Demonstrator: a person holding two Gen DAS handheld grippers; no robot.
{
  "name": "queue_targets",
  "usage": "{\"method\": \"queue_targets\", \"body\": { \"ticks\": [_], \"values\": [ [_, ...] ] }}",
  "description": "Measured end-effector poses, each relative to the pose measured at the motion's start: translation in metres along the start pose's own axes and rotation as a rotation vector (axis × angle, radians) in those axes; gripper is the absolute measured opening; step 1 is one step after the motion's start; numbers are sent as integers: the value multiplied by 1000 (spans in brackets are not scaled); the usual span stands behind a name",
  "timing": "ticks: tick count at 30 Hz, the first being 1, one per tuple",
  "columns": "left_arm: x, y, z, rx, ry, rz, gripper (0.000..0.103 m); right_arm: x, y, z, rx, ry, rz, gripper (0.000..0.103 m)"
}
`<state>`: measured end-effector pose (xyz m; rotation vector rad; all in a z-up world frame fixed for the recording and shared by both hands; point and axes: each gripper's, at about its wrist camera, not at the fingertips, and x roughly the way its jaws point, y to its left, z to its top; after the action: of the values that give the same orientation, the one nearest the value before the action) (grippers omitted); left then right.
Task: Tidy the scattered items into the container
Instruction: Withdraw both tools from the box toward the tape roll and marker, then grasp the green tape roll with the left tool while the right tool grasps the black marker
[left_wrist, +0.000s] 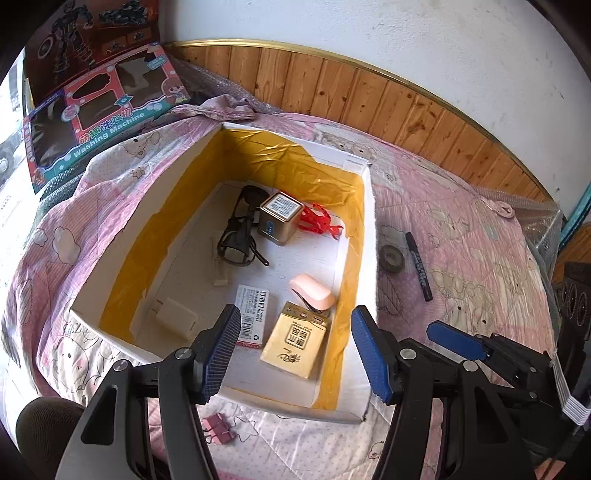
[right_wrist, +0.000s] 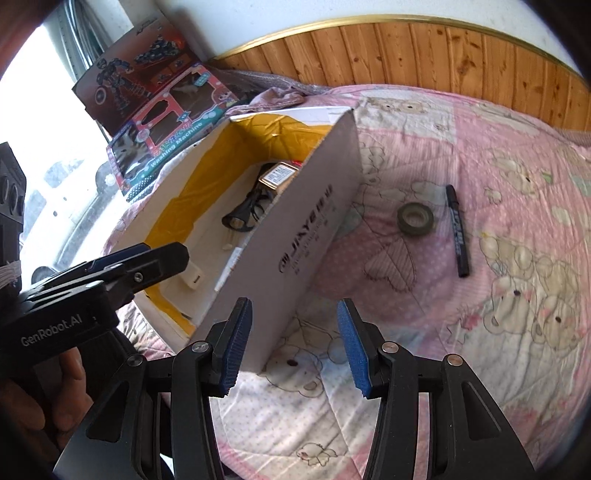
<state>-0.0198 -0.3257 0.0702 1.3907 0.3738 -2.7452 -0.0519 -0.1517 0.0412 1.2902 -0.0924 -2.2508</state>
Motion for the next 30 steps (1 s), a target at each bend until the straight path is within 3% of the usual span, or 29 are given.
{"method": "queue_targets", "body": {
  "ticks": [8, 15, 22, 30],
  "values": [
    [3, -68, -2, 114, 8, -77, 63, -14, -64, -22, 148, -5, -67, 48],
    [43, -124, 11, 191, 59, -123, 63, -13, -109, -8, 215, -22, -124, 46],
    [107, -141, 39, 169, 145, -133, 63, 17, -145, 26, 219, -10, -170, 46],
    [177, -144, 65, 143, 211, -95, 63, 63, -157, 59, 111, 22, -204, 46]
  ]
}}
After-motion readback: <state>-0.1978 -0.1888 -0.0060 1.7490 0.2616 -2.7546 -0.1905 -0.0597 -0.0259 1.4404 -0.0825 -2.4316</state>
